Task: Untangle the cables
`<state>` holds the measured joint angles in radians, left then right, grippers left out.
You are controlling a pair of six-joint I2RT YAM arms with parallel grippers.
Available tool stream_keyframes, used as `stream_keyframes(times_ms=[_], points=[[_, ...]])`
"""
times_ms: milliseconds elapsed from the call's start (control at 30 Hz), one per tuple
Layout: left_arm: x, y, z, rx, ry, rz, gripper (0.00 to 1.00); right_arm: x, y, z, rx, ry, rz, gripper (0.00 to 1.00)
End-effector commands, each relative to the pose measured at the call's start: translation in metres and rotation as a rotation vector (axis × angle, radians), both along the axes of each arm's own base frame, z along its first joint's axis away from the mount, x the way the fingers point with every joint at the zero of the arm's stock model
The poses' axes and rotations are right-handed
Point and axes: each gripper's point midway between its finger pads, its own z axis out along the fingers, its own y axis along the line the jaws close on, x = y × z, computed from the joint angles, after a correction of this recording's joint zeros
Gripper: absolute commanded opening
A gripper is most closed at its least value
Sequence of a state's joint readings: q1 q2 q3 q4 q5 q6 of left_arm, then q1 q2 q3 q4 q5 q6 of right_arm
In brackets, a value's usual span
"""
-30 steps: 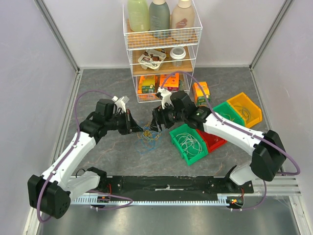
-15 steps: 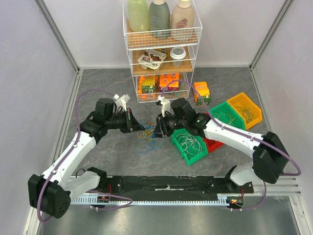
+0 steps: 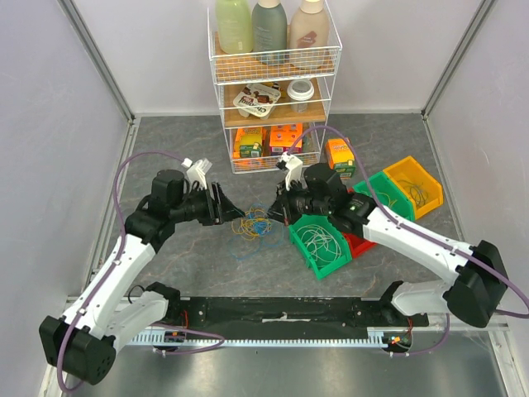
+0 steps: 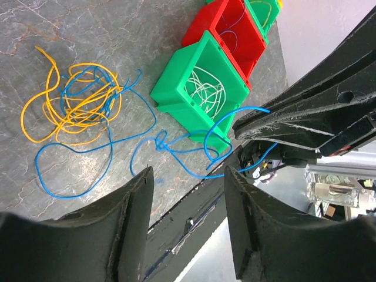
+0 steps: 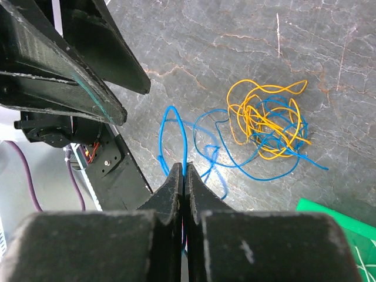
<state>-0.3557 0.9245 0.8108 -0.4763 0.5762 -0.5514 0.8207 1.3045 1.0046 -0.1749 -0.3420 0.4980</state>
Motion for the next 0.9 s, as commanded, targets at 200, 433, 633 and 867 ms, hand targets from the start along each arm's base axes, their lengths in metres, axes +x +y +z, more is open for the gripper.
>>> stream_keyframes(times_ms=[200,433,633,867], points=[[-0.013,-0.015,0.019,-0.098,-0.093,-0.132,0.59,0.004,-0.001,0.057,0.129,-0.110,-0.030,0.00],[-0.019,-0.024,0.034,-0.145,-0.127,-0.215,0.61,-0.002,0.012,0.098,0.253,-0.129,0.027,0.00],[-0.014,-0.018,0.016,-0.093,-0.081,-0.160,0.62,-0.004,0.014,0.125,0.305,-0.162,0.036,0.00],[-0.018,-0.012,0.005,-0.058,-0.062,-0.144,0.57,-0.006,0.013,0.132,0.316,-0.175,0.045,0.00]])
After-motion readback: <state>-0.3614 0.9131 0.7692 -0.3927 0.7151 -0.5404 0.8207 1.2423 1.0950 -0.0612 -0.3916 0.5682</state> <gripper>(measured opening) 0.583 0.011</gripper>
